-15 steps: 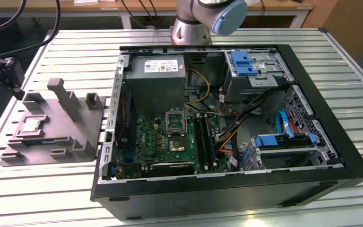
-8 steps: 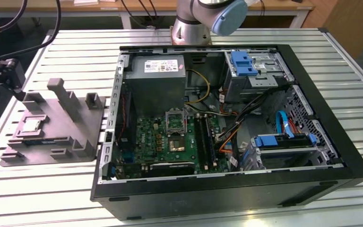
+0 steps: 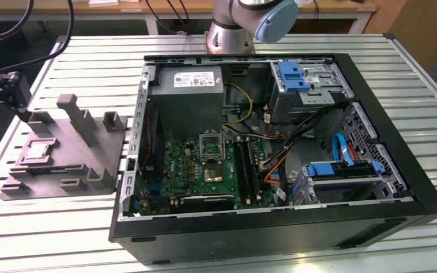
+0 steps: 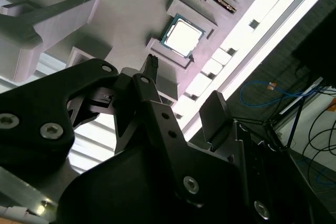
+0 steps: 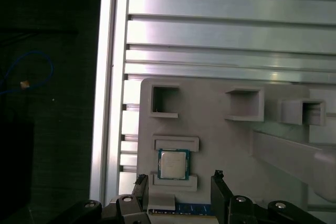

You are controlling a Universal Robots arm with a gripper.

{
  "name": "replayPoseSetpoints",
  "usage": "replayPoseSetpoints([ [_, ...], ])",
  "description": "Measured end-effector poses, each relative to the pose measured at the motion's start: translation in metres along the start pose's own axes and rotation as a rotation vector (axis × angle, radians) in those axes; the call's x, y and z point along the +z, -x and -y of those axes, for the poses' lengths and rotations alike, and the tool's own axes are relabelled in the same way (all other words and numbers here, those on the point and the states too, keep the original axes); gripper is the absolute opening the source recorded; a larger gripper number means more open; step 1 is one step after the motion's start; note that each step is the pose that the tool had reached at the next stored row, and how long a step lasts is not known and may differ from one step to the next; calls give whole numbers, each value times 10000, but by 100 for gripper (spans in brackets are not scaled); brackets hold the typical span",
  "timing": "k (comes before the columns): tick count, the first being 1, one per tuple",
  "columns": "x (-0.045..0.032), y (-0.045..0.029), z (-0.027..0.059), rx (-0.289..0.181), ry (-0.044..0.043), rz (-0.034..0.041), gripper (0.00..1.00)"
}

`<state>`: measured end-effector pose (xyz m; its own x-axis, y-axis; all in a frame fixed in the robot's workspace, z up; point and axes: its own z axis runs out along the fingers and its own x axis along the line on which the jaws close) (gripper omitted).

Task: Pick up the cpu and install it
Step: 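Pick up the cpu and move it towards the insertion slot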

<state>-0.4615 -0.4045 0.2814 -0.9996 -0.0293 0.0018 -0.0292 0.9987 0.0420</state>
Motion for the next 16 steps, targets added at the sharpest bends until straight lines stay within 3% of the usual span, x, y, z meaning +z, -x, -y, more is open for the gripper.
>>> replayPoseSetpoints([
  [16, 67, -1, 16, 0, 0, 1, 59],
])
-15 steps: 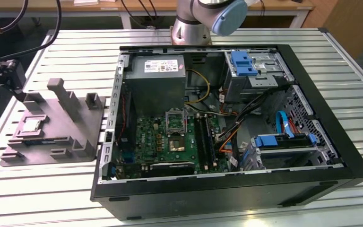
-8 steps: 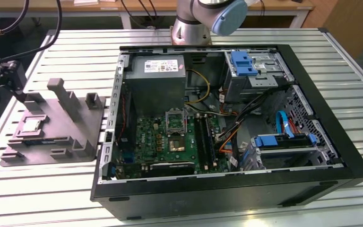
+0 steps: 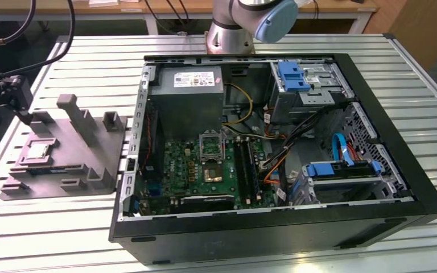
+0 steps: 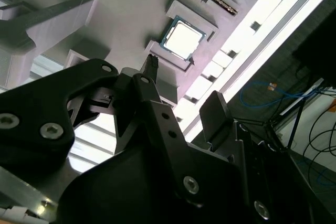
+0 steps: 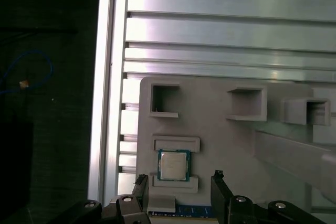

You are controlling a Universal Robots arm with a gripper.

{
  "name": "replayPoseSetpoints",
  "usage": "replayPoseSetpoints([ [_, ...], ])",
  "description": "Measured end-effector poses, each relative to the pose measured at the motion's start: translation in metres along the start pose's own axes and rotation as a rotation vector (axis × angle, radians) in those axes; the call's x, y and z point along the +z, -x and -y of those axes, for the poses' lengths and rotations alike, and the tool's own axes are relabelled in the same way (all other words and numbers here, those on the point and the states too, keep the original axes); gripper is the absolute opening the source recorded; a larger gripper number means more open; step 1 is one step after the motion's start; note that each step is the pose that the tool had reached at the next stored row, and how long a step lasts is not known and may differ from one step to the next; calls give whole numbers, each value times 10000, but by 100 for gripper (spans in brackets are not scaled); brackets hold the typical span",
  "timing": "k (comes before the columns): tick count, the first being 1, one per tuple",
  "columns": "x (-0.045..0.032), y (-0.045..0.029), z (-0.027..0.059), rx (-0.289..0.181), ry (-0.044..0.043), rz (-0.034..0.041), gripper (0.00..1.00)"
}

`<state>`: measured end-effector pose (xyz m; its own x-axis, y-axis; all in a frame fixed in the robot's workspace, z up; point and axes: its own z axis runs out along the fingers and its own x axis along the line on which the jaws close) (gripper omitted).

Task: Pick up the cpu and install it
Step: 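Pick up the cpu and move it towards the insertion slot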

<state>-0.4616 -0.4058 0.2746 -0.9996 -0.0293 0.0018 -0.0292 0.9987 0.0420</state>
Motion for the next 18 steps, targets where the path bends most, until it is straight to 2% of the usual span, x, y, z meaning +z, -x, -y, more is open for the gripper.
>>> replayPoseSetpoints([
  [13, 17, 2, 16, 0, 1, 2, 59],
  [18, 48, 6, 21, -6, 1, 1, 59],
])
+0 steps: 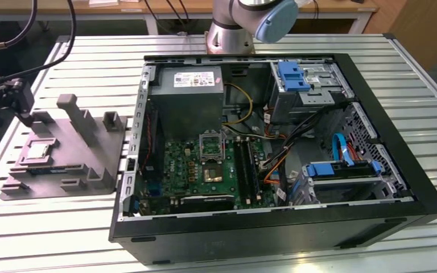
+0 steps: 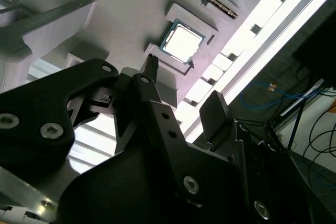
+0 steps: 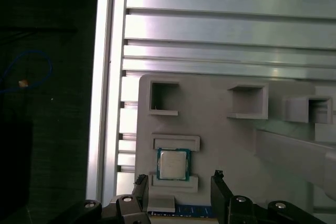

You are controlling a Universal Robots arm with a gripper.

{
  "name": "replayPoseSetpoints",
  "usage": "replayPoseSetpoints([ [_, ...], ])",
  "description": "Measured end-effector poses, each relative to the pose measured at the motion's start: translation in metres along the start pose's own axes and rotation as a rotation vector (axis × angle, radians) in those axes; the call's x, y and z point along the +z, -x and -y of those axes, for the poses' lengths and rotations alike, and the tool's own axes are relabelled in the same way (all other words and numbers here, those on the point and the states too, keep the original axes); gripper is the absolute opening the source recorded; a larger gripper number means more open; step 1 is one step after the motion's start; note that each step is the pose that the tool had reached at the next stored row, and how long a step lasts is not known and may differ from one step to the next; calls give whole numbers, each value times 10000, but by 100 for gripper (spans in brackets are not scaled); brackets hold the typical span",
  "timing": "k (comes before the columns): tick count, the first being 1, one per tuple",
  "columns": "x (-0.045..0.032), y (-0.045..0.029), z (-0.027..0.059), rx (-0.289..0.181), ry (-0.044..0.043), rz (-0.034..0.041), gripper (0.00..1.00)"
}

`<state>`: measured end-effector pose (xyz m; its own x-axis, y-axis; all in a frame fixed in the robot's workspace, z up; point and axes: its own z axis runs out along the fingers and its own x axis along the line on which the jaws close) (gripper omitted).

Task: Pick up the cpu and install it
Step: 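Pick up the cpu and move it towards the insertion slot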

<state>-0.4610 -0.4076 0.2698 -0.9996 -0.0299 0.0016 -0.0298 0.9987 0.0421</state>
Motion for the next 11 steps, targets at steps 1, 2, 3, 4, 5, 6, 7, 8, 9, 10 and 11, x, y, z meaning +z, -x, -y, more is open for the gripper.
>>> replayPoseSetpoints([
  [1, 14, 0, 1, -14, 0, -1, 59],
  [2, 28, 0, 1, -44, 0, -1, 59],
  [3, 44, 0, 2, -88, -1, -2, 59],
  [4, 60, 0, 3, -121, -1, -3, 59],
  [5, 78, -1, 5, -141, -1, -5, 59],
  [6, 95, -2, 13, -150, -1, -4, 59],
  [7, 109, -3, 20, -151, -2, -6, 59],
  [8, 122, -4, 26, -149, -1, -5, 59],
  [9, 134, -7, 28, -145, -1, -4, 59],
  [10, 143, -6, 29, -117, 1, 0, 59],
  [11, 151, -6, 29, -66, 0, 1, 59],
])
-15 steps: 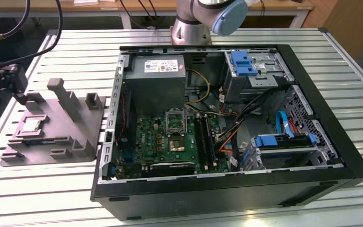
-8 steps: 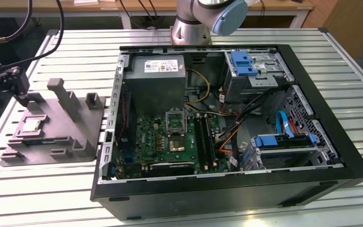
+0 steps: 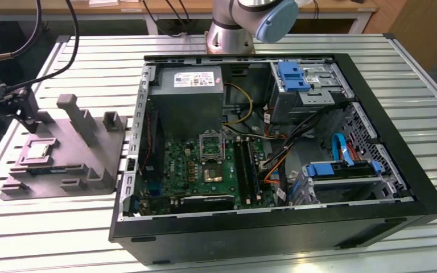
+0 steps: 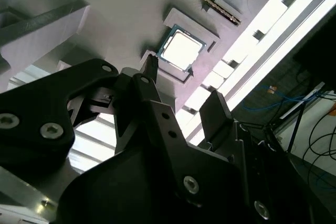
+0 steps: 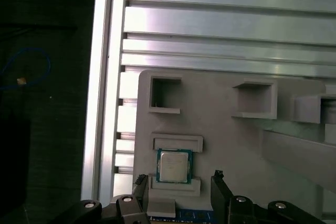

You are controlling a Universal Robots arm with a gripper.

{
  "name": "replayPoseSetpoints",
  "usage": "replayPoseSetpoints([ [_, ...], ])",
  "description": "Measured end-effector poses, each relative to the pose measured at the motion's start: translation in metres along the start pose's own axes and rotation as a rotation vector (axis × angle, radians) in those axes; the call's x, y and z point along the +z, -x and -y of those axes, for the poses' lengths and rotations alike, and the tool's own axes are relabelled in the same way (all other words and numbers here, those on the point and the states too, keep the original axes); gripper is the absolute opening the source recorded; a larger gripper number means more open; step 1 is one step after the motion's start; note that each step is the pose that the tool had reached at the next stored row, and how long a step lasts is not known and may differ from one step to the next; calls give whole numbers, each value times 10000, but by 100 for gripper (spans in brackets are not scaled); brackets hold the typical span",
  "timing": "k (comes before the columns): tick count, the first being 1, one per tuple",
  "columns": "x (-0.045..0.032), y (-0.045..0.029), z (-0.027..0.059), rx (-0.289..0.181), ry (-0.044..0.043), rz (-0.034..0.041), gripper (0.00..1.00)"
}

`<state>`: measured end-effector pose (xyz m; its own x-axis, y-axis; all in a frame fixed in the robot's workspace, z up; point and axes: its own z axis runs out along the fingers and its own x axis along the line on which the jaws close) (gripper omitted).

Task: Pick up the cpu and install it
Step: 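Pick up the cpu and move it towards the insertion slot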

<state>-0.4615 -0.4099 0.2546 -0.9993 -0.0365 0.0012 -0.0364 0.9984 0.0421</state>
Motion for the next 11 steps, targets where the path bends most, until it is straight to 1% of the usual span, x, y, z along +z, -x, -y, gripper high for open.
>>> replayPoseSetpoints([
  [2, 25, -3, 2, 85, 0, 2, 59],
  [8, 133, -18, 8, 187, 0, 6, 59],
  [11, 187, -20, 13, 352, 0, 13, 59],
])
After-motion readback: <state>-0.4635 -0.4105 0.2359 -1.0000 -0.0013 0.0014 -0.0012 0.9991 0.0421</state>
